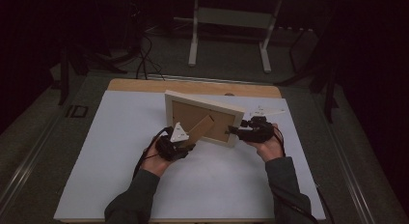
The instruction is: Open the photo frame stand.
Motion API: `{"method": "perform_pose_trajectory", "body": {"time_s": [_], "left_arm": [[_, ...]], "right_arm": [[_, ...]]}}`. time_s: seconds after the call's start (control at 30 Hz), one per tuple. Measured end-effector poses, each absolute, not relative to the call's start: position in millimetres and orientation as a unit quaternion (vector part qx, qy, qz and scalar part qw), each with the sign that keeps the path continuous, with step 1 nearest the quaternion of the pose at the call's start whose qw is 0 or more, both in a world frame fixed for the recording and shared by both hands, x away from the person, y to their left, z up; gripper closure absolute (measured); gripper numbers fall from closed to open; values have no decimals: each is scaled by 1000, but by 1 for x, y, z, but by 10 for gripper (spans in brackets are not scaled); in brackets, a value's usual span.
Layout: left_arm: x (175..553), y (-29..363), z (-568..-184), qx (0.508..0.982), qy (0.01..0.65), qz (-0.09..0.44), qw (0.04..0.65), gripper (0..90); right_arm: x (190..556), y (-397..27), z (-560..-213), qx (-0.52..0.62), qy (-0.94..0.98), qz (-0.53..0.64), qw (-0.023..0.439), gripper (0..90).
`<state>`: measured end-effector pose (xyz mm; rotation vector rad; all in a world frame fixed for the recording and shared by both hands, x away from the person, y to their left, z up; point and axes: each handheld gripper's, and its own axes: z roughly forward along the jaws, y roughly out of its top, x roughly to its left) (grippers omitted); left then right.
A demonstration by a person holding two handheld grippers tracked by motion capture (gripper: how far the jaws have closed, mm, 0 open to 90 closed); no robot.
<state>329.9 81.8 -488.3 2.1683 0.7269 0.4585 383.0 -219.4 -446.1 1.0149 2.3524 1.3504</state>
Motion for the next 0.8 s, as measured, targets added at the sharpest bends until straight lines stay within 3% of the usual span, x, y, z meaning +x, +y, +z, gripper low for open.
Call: {"method": "perform_pose_trajectory", "body": {"time_s": [0.43, 0.53, 0.8], "left_arm": [[329, 82, -488, 857, 274, 169, 402, 696], [329, 81, -488, 858, 271, 167, 403, 705], [332, 83, -490, 854, 285, 172, 401, 689]], "right_arm": [[388, -213, -450, 342, 809, 463, 123, 497], [388, -213, -450, 347, 807, 460, 129, 563], [379, -212, -451, 328, 814, 453, 155, 621]]}}
